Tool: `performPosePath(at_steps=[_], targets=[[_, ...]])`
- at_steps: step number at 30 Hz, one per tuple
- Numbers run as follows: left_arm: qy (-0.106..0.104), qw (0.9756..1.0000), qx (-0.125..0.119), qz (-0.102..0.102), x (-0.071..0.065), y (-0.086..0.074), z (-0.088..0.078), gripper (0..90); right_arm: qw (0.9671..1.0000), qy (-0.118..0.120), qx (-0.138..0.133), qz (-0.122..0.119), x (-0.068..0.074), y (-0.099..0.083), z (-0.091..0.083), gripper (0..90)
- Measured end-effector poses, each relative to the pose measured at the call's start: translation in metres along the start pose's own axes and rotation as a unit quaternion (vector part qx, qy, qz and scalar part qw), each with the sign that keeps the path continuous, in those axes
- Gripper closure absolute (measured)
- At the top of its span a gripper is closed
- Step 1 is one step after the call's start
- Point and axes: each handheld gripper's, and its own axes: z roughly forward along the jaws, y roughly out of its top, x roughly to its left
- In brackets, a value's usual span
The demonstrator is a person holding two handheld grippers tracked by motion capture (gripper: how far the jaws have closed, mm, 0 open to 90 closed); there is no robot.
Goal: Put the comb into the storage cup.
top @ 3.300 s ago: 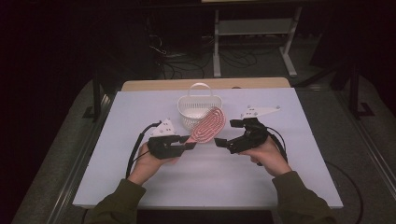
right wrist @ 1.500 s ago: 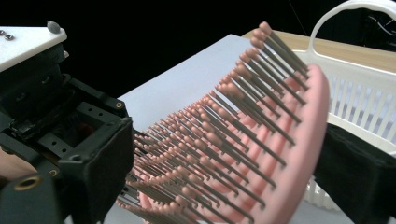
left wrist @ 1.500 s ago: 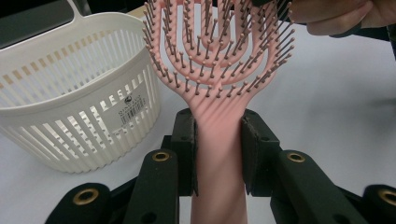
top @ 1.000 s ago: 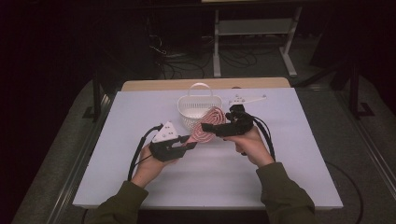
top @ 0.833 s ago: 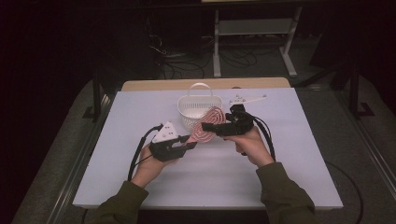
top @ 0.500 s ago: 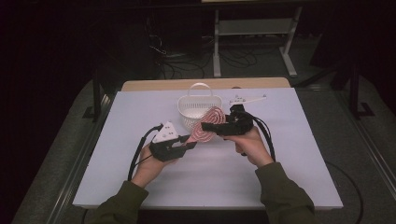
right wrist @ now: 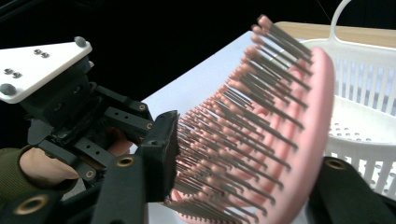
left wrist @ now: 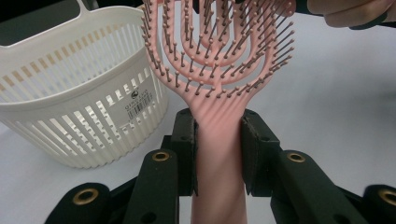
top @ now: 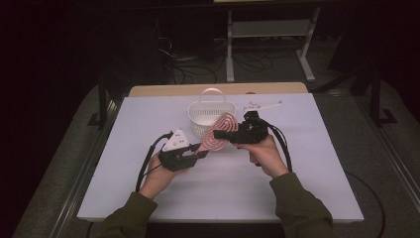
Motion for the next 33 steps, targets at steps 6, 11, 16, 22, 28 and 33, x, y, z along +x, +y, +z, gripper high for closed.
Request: performPosePath(at_steps=[6,11,16,22,28,33], targets=[[-0.003,1.0,0.003,0.002,-0.0003,-0.0002,0.0009,70.1,1.0,0.006,-0.001,0.005,-0.0009,-0.0002,-0.0006,51.3],[-0.007,1.0,0.004,0.001,-0.0001,-0.0005,0.0016,70.1,0.9999,0.011,-0.005,0.004,-0.0009,-0.0002,-0.0009,53.2],[-0.01,0.9999,0.007,0.0,0.0001,-0.0009,0.0027,70.1,0.9998,0.016,-0.005,0.005,-0.0009,-0.0004,-0.001,55.1],[-0.013,0.9999,0.01,0.0,0.0002,-0.0013,0.0038,70.1,0.9996,0.024,-0.009,0.009,-0.0018,-0.001,-0.001,57.2],[-0.018,0.9997,0.014,-0.001,0.0002,-0.002,0.0053,70.2,0.9994,0.031,-0.01,0.008,-0.0018,-0.0012,-0.001,59.6],[-0.02,0.9997,0.014,-0.004,0.0011,-0.0022,0.0057,70.4,0.9991,0.04,-0.012,0.01,-0.0015,-0.0013,-0.0009,61.8]])
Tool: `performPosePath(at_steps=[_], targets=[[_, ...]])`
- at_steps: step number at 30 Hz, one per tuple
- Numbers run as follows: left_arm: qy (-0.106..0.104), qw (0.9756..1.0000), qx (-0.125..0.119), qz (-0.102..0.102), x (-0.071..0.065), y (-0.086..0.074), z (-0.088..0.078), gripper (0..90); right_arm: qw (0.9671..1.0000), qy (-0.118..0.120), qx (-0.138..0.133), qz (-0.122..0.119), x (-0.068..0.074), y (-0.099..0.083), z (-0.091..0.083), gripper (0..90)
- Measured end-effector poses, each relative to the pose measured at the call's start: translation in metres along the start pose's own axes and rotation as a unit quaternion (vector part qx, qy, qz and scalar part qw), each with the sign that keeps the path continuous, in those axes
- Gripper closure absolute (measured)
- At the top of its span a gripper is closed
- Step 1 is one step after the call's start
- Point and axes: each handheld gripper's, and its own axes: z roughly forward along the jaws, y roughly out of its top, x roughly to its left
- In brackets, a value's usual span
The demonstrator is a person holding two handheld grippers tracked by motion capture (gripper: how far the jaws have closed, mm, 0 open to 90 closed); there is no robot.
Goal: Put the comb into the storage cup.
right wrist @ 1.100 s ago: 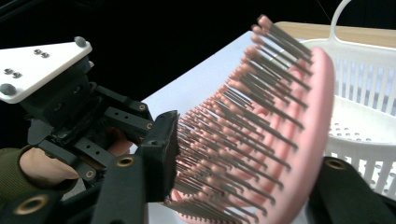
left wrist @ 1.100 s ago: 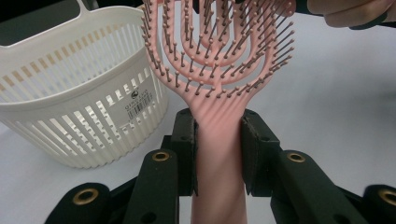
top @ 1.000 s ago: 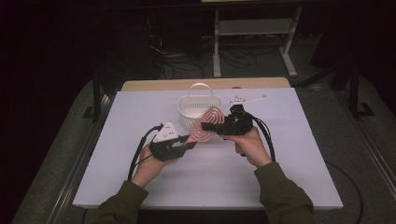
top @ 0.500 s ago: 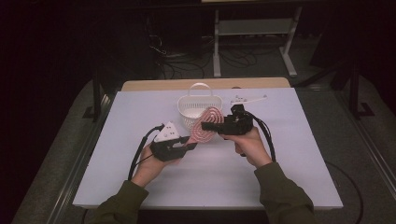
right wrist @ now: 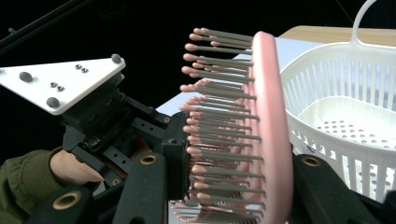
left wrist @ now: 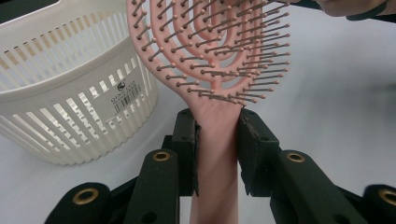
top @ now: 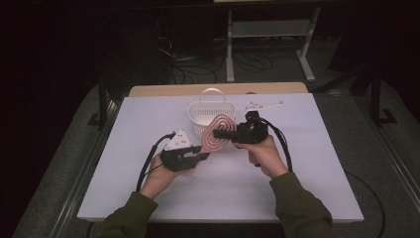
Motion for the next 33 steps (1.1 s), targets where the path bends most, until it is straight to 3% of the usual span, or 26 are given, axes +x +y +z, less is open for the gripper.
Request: performPosePath(at_steps=[11,18,33], targets=[[-0.003,1.0,-0.003,-0.007,0.002,0.0,-0.001,68.9,1.0,0.007,-0.006,0.002,0.001,0.0,-0.001,62.7],[-0.005,0.9999,-0.004,-0.015,0.005,0.0,-0.004,60.4,0.9999,-0.001,-0.011,-0.001,0.0,0.001,-0.004,62.8],[-0.03,0.9991,0.006,-0.03,0.012,-0.008,-0.013,46.0,0.9998,-0.011,-0.018,-0.001,-0.002,0.003,-0.012,62.8]])
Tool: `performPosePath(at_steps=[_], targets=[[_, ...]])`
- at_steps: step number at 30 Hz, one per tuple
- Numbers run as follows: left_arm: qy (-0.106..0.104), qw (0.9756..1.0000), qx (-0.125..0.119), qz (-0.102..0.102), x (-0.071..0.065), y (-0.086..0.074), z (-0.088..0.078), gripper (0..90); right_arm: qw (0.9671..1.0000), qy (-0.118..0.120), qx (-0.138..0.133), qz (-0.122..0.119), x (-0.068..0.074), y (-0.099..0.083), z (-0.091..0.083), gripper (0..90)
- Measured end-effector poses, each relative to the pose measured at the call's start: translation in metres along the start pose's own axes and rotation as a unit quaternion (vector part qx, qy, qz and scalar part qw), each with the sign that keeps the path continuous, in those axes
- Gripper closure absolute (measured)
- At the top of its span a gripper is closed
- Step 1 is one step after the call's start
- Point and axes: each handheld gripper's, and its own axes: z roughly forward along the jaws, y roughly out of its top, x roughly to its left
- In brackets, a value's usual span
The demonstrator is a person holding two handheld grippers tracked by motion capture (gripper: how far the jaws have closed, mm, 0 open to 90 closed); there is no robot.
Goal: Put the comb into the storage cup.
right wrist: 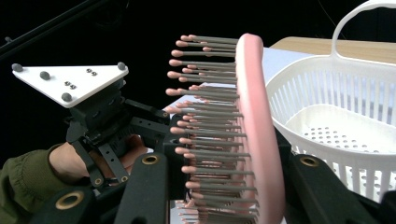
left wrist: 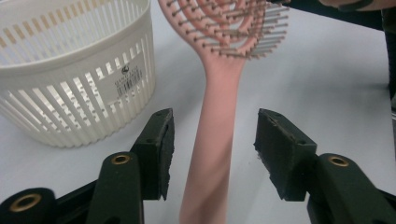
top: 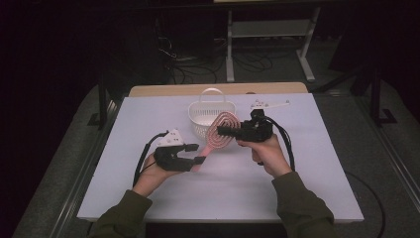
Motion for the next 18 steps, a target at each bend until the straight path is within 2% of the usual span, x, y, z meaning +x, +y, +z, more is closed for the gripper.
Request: performPosePath(at_steps=[10,18], targets=[[-0.005,0.9998,0.018,-0.002,0.007,-0.018,-0.013,36.0,0.9999,-0.006,-0.009,-0.001,-0.001,0.002,-0.006,62.8],[0.004,0.9999,0.008,-0.011,0.011,-0.036,-0.023,19.5,0.9998,-0.01,-0.015,-0.001,-0.002,0.003,-0.009,62.8]])
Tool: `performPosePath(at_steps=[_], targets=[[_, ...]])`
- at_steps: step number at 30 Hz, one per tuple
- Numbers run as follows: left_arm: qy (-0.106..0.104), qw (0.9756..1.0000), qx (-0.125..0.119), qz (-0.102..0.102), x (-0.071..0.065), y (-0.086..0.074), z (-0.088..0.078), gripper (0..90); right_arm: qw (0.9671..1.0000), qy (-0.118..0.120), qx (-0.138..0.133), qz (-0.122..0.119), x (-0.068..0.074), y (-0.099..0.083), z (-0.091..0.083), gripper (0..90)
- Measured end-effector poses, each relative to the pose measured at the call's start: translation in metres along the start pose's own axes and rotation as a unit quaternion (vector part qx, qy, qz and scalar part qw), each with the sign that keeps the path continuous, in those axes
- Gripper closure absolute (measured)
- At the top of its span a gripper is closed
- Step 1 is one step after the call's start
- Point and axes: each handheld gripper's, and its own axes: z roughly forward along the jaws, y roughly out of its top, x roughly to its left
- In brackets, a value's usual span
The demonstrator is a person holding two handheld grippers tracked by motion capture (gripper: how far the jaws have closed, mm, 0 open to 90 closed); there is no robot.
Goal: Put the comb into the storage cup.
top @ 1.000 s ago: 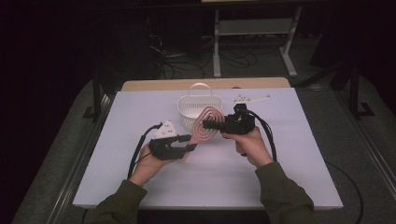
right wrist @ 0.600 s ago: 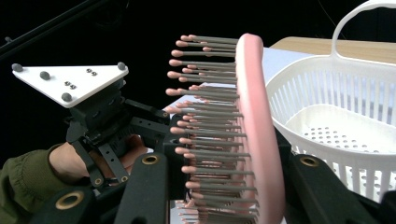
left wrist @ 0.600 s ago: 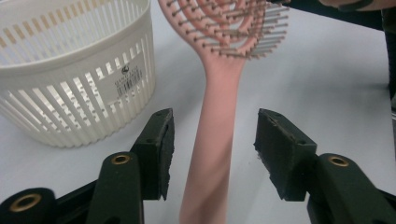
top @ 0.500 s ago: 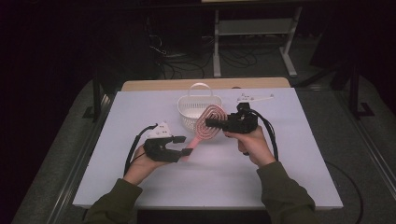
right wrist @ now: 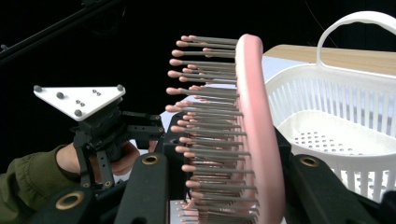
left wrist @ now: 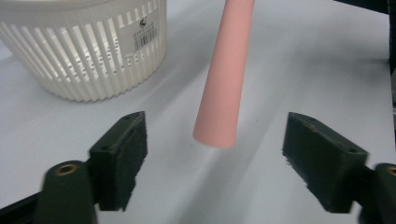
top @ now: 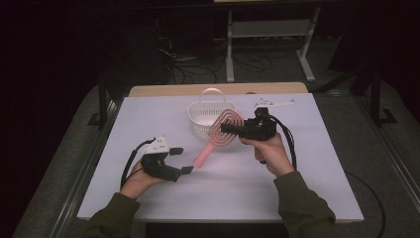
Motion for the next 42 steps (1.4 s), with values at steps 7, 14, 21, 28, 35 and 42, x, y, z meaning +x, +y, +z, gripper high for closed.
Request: performPosePath(at_steps=[7,14,21,28,35,42], targets=[[0.018,0.9997,0.011,-0.01,0.003,-0.022,-0.014,9.8,1.0,-0.001,-0.005,0.0,0.001,0.001,-0.003,62.9],[0.023,0.9996,0.013,-0.014,0.003,-0.037,-0.023,0.2,1.0,-0.003,-0.006,0.001,0.001,0.002,-0.003,62.9],[0.02,0.9994,0.026,-0.013,0.002,-0.044,-0.023,0.0,0.9999,-0.005,-0.013,-0.001,0.001,0.005,-0.007,62.9],[0.021,0.9991,0.035,-0.006,0.0,-0.045,-0.02,0.0,0.9997,-0.007,-0.023,-0.005,0.001,0.012,-0.013,62.9],[0.01,0.9987,0.049,-0.007,0.0,-0.045,-0.017,0.0,0.999,-0.01,-0.044,-0.005,-0.001,0.025,-0.021,62.9],[0.007,0.9987,0.049,-0.006,-0.002,-0.044,-0.017,0.0,0.9981,-0.009,-0.06,-0.012,0.001,0.041,-0.026,62.9]])
